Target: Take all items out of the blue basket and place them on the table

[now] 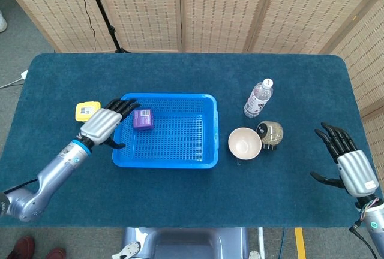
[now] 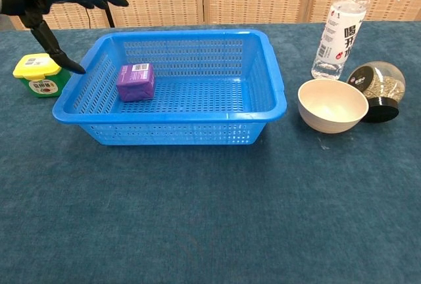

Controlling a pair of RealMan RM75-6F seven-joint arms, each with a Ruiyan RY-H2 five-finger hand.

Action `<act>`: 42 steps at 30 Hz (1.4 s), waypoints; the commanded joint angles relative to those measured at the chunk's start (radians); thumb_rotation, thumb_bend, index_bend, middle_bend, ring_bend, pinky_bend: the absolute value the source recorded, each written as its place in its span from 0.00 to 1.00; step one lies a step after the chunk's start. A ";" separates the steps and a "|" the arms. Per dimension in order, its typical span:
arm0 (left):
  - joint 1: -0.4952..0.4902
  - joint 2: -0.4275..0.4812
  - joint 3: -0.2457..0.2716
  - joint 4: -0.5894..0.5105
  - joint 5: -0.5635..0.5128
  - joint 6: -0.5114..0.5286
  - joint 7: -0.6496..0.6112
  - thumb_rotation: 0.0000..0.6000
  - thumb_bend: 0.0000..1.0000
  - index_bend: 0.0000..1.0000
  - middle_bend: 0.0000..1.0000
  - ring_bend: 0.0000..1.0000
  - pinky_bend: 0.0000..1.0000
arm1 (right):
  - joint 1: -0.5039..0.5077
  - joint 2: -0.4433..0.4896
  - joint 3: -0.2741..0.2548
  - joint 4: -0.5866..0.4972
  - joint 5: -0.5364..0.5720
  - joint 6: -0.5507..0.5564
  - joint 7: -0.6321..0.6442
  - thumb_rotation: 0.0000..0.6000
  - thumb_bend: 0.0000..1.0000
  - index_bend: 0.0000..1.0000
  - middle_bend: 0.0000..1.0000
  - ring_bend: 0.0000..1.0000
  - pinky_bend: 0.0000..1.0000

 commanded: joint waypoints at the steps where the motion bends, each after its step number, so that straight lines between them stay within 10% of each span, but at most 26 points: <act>1: -0.065 -0.081 0.013 0.027 -0.121 -0.056 0.112 1.00 0.12 0.00 0.00 0.00 0.00 | 0.001 0.000 0.000 0.002 0.001 -0.003 0.003 1.00 0.00 0.00 0.00 0.00 0.06; 14: -0.173 -0.264 0.038 0.187 -0.458 -0.012 0.326 1.00 0.12 0.00 0.00 0.00 0.00 | 0.006 -0.003 0.004 0.016 0.013 -0.020 0.019 1.00 0.00 0.00 0.00 0.00 0.06; 42: -0.193 -0.397 0.031 0.382 -0.484 -0.086 0.286 1.00 0.12 0.00 0.00 0.00 0.03 | 0.013 -0.011 0.004 0.023 0.021 -0.044 0.015 1.00 0.00 0.00 0.00 0.00 0.06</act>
